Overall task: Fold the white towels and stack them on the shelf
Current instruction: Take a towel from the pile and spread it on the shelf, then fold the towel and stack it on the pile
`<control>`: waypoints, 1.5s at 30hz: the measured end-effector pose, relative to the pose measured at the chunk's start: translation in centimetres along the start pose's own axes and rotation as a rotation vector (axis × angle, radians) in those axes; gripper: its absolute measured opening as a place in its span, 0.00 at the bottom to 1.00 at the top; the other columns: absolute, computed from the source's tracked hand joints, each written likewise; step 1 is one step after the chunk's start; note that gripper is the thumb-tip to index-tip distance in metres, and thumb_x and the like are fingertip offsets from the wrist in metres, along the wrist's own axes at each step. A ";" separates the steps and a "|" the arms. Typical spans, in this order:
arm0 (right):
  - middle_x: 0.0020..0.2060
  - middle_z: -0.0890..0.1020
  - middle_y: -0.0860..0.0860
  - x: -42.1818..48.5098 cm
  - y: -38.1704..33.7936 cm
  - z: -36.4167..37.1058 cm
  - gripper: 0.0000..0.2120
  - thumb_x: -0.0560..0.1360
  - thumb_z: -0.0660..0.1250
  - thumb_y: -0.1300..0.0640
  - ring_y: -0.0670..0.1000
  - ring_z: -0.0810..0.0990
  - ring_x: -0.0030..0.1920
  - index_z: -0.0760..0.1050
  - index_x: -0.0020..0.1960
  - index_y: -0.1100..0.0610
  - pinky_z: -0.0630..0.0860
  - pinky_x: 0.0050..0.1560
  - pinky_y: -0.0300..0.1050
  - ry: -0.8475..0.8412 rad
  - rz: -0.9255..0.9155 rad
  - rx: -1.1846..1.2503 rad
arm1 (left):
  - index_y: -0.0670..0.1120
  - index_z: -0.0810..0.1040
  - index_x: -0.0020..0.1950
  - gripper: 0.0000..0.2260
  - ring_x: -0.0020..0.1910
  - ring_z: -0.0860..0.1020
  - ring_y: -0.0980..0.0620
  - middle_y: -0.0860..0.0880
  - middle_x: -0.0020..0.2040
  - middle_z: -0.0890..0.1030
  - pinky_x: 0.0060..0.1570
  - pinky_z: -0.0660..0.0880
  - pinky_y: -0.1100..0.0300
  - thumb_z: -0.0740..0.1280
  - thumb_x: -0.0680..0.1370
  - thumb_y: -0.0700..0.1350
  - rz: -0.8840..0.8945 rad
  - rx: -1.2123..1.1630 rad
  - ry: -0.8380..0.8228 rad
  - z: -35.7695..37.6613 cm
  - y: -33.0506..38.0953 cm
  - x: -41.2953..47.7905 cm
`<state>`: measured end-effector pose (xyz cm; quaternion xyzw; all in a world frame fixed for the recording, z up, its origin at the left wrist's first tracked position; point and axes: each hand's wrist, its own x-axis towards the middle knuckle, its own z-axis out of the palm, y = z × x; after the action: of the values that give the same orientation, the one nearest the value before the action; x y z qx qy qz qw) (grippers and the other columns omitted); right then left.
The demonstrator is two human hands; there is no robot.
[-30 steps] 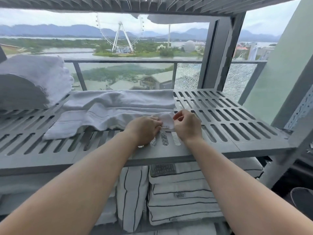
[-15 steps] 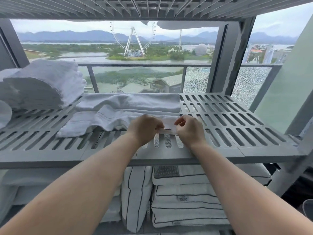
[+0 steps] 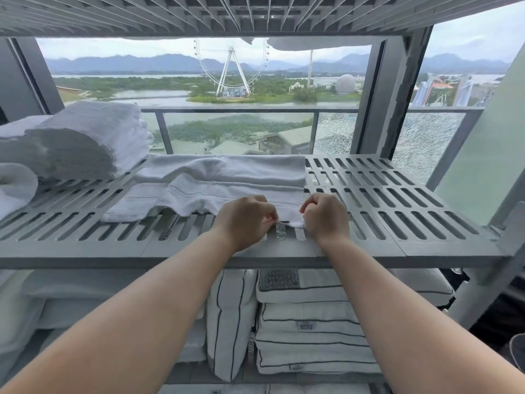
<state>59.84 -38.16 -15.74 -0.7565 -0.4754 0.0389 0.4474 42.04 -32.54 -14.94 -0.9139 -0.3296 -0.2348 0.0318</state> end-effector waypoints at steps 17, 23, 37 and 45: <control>0.40 0.83 0.46 0.9 1.2 0.4 0.17 0.70 0.58 0.69 0.50 0.78 0.47 0.81 0.42 0.52 0.72 0.42 0.38 0.084 0.086 0.098 | 0.61 0.83 0.57 0.12 0.48 0.84 0.52 0.59 0.52 0.85 0.41 0.81 0.54 0.61 0.82 0.55 0.151 0.181 0.033 1.3 -0.2 2.8; 0.40 0.79 0.48 1.2 1.1 0.8 0.10 0.72 0.62 0.64 0.50 0.73 0.42 0.79 0.48 0.54 0.65 0.42 0.40 0.068 0.044 -0.002 | 0.57 0.84 0.56 0.12 0.49 0.83 0.52 0.56 0.51 0.85 0.42 0.79 0.56 0.61 0.82 0.52 0.082 0.236 0.003 1.5 0.4 3.0; 0.40 0.85 0.48 1.1 0.6 0.9 0.06 0.71 0.68 0.59 0.50 0.80 0.45 0.83 0.41 0.51 0.70 0.43 0.40 -0.012 0.022 -0.062 | 0.57 0.81 0.62 0.14 0.58 0.79 0.54 0.57 0.59 0.82 0.46 0.80 0.54 0.59 0.82 0.47 0.199 0.306 -0.031 0.9 0.0 2.5; 0.45 0.84 0.52 4.5 -0.6 1.7 0.07 0.76 0.64 0.57 0.56 0.80 0.48 0.80 0.48 0.52 0.75 0.43 0.46 0.107 0.058 -0.158 | 0.51 0.85 0.48 0.13 0.46 0.81 0.48 0.52 0.46 0.84 0.43 0.79 0.53 0.62 0.80 0.53 0.128 -0.004 -0.109 0.3 -1.4 4.5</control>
<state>61.06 -33.61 -14.62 -0.8038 -0.4304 -0.0260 0.4098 44.31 -28.74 -13.28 -0.9446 -0.2713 -0.1828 0.0268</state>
